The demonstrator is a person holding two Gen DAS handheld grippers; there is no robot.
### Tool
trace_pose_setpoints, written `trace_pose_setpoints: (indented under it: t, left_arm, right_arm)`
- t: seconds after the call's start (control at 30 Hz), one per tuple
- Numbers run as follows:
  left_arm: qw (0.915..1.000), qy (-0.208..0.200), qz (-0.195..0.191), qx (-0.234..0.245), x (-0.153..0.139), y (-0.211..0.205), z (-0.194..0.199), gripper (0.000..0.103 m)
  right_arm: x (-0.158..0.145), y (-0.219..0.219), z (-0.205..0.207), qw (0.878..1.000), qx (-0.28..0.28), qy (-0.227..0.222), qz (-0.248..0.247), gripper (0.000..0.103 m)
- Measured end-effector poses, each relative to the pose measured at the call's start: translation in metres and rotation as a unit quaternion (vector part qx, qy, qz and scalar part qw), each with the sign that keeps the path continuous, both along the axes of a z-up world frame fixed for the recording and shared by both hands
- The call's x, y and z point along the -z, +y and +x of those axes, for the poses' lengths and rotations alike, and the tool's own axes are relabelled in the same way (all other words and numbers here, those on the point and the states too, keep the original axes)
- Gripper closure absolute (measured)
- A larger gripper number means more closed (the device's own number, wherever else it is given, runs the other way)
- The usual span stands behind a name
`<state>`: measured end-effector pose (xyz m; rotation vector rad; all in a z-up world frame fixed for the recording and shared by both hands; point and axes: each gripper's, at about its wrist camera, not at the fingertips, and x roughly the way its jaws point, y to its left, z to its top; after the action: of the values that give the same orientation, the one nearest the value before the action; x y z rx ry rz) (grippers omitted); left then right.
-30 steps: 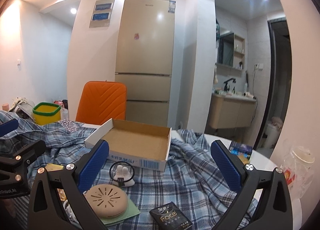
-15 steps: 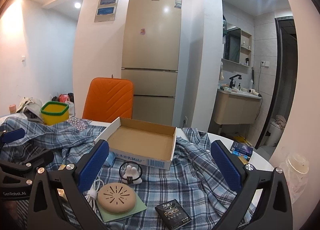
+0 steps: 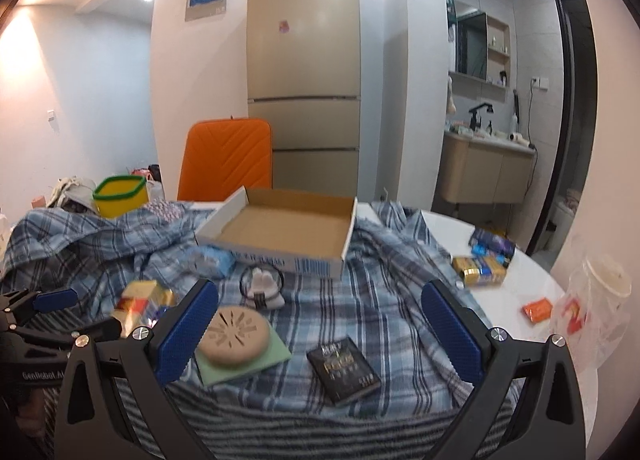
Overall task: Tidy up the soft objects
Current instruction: 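Grasp the red-gold cigarette pack with the left tool while the right tool grasps the black Face tissue pack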
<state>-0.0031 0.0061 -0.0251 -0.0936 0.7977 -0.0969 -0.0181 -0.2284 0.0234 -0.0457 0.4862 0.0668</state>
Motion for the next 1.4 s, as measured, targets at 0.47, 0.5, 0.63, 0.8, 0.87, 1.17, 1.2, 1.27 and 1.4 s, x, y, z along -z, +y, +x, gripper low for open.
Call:
trace_pose_setpoints:
  t: [0.47,0.5,0.63,0.8,0.87,1.17,1.2,1.27,1.4]
  left_arm:
    - [0.9985,0.043,-0.03,-0.017,0.008,0.02,0.037,0.052]
    - [0.9985,0.046,-0.027,-0.015,0.009,0.02,0.04,0.052]
    - [0.9977,0.061,-0.024,-0.018,0.016,0.022,0.052,0.052]
    - [0.9964,0.072,-0.038,-0.025,0.023,0.027,0.058,0.051]
    - [0.996,0.075,-0.04,-0.025,0.024,0.027,0.058,0.049]
    - [0.9955,0.081,-0.044,-0.02,0.026,0.022,0.058,0.043]
    - [0.9956,0.081,-0.043,-0.019,0.027,0.021,0.058,0.043]
    - [0.9958,0.082,-0.037,-0.018,0.028,0.018,0.058,0.043]
    - [0.9958,0.083,-0.032,-0.02,0.031,0.016,0.059,0.043]
  right_arm:
    - [0.002,0.0,0.009,1.0,-0.001,0.002,-0.006,0.0]
    - [0.001,0.005,0.012,1.0,-0.005,0.002,-0.01,0.0]
    - [-0.001,0.011,0.018,1.0,-0.01,0.001,-0.025,0.0]
    - [0.005,0.009,0.023,0.999,-0.012,0.014,-0.027,0.0]
    - [0.008,0.009,0.024,0.999,-0.012,0.019,-0.026,0.0]
    - [0.017,0.01,0.025,0.999,-0.014,0.029,-0.031,0.0]
    - [0.017,0.009,0.025,0.999,-0.014,0.03,-0.03,0.0]
    - [0.019,0.008,0.026,0.999,-0.013,0.033,-0.03,0.0]
    - [0.021,0.007,0.026,0.999,-0.012,0.036,-0.03,0.0]
